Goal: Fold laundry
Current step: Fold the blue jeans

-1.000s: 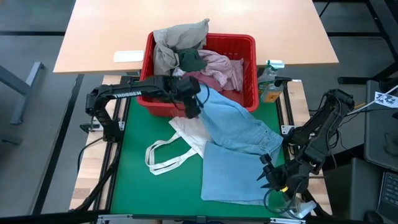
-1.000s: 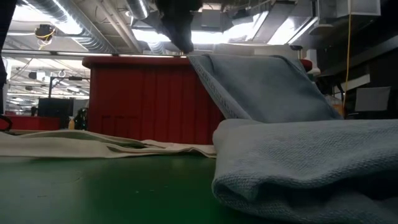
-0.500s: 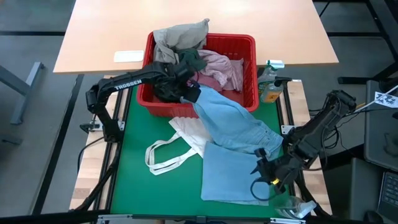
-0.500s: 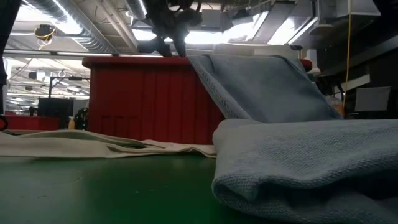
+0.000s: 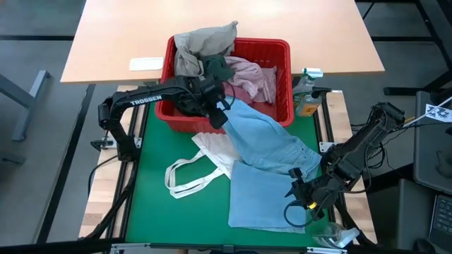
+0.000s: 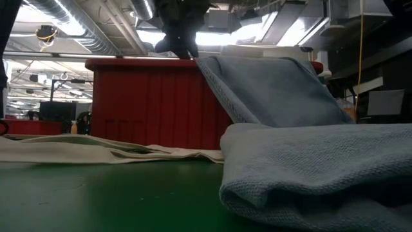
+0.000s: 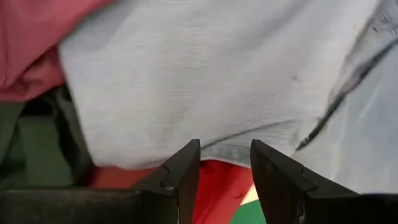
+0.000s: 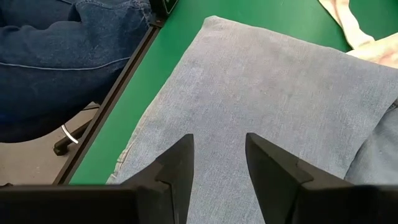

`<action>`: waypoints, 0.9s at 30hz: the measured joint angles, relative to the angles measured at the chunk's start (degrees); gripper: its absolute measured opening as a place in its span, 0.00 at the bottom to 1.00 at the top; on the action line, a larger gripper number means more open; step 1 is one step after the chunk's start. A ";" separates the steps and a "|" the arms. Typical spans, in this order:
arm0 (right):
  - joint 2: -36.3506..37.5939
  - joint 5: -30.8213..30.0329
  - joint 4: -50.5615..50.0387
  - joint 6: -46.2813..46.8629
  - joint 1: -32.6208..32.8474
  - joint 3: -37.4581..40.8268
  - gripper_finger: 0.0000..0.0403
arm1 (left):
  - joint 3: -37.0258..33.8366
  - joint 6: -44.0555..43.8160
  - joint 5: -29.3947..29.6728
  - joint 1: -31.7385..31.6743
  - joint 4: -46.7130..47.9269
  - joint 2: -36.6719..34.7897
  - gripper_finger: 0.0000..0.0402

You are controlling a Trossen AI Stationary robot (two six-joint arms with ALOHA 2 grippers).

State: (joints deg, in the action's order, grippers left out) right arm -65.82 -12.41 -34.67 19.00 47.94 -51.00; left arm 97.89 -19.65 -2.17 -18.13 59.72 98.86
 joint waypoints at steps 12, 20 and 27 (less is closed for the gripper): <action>0.00 0.03 -0.01 -0.01 0.02 0.00 0.36 | 0.00 2.31 3.10 2.86 -0.08 0.21 0.34; 0.00 0.03 -0.10 -0.02 0.02 0.00 0.36 | 0.17 5.10 4.29 4.04 -0.74 1.90 0.32; 0.00 0.03 -0.33 -0.02 0.02 0.00 0.36 | 0.26 8.61 5.14 4.87 -2.08 2.55 0.16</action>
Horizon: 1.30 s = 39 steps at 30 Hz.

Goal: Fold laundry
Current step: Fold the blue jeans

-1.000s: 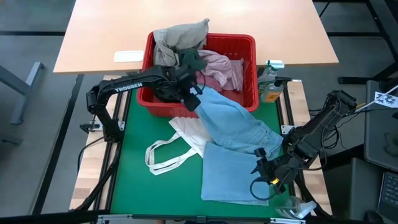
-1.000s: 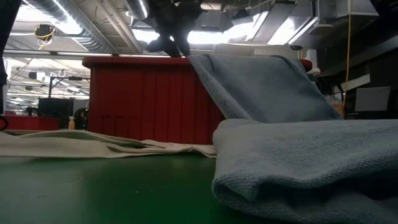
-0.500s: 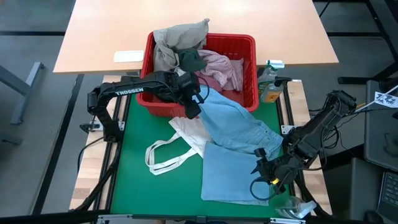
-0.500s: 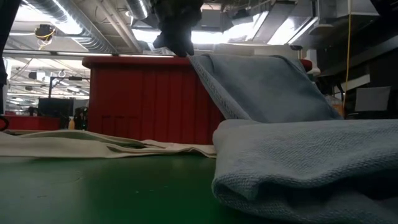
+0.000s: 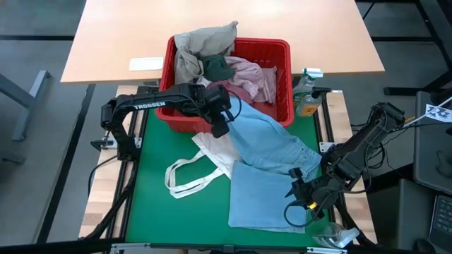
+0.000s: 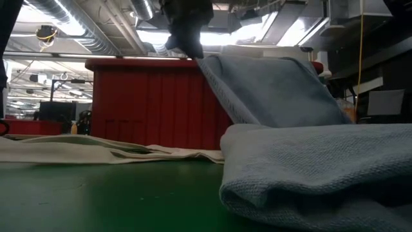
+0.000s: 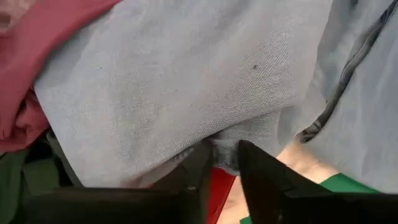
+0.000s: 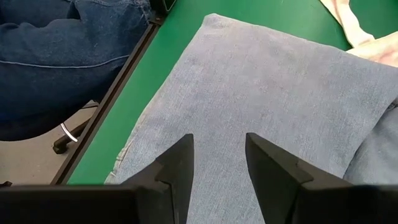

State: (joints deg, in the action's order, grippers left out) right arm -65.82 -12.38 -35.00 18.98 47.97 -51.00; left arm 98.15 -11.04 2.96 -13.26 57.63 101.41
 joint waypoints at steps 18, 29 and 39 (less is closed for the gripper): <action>0.00 -0.29 0.68 0.00 0.00 0.00 0.36 | 0.10 -0.82 1.92 5.47 -2.02 -0.74 0.01; 0.00 -6.21 0.31 0.11 0.00 0.00 0.36 | 6.67 -0.62 5.34 12.61 -1.51 -0.77 0.01; -0.04 -13.91 -5.76 9.59 -0.36 0.04 0.36 | 7.04 -3.57 10.86 19.51 2.37 -0.63 0.01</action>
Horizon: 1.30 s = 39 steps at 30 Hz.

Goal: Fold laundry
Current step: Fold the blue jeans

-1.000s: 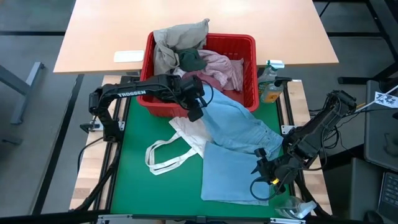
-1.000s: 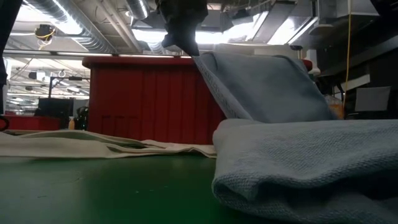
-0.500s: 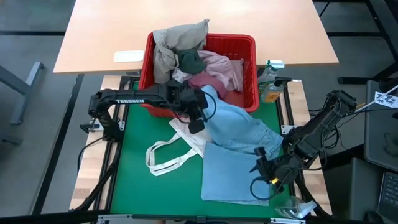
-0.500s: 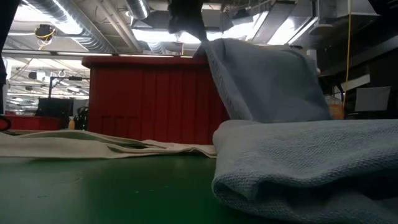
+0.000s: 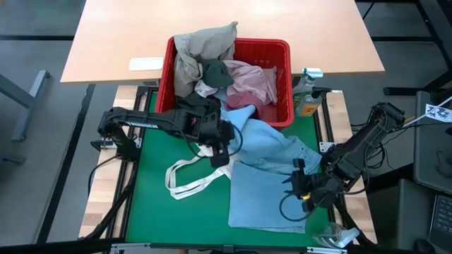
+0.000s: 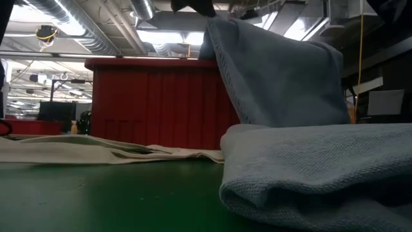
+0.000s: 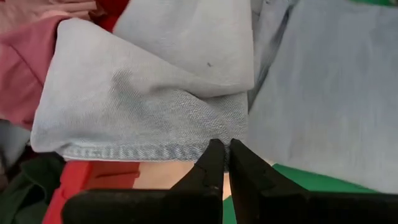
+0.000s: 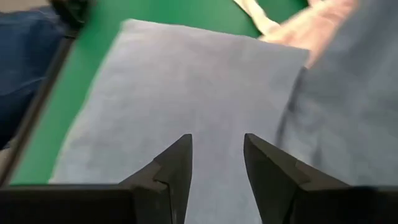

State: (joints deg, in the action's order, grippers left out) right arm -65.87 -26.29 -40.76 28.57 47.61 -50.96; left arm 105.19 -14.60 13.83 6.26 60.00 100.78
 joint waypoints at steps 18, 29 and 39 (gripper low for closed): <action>-11.71 8.60 -0.85 6.92 -12.98 0.04 0.36 | -1.94 -2.95 6.65 7.85 -0.47 0.08 0.01; -23.99 29.04 2.66 -0.77 -13.47 0.07 0.36 | -2.23 -3.00 7.72 7.81 -0.49 0.08 0.01; -30.20 44.08 3.97 -3.49 -13.52 -0.27 0.36 | -2.27 -2.98 7.85 7.81 -0.47 0.08 0.01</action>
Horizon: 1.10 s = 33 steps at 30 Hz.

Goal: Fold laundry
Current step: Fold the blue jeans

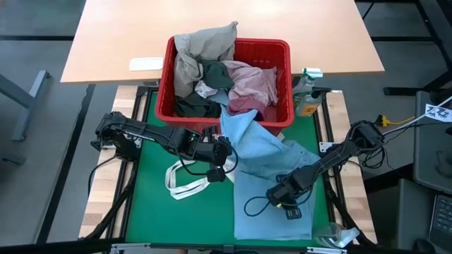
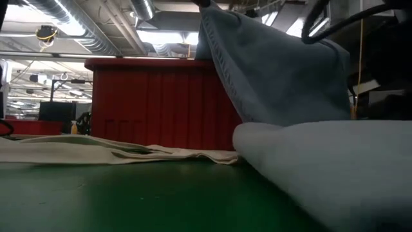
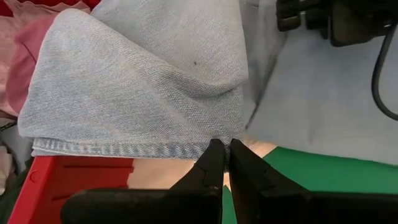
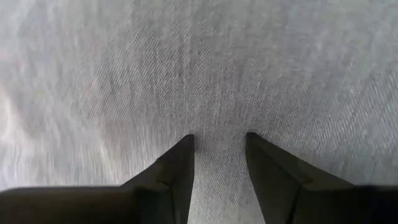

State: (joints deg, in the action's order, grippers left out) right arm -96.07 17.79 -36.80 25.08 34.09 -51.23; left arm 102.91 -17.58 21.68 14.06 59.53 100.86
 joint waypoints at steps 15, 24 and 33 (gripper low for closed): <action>0.69 4.44 -2.99 -10.40 4.24 -2.00 0.36 | 0.00 -0.60 -1.58 3.43 0.28 0.00 0.01; 1.70 -9.41 -21.88 -12.09 4.20 -13.24 0.36 | 0.00 -9.94 -1.66 7.15 0.49 0.24 0.01; 1.74 -17.99 -33.84 -12.16 4.20 -22.68 0.36 | 0.00 -16.01 -2.30 11.38 -0.64 5.92 0.01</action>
State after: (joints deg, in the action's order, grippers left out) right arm -94.32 -0.20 -70.63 12.92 38.28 -73.91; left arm 102.91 -33.59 19.38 25.45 58.89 106.78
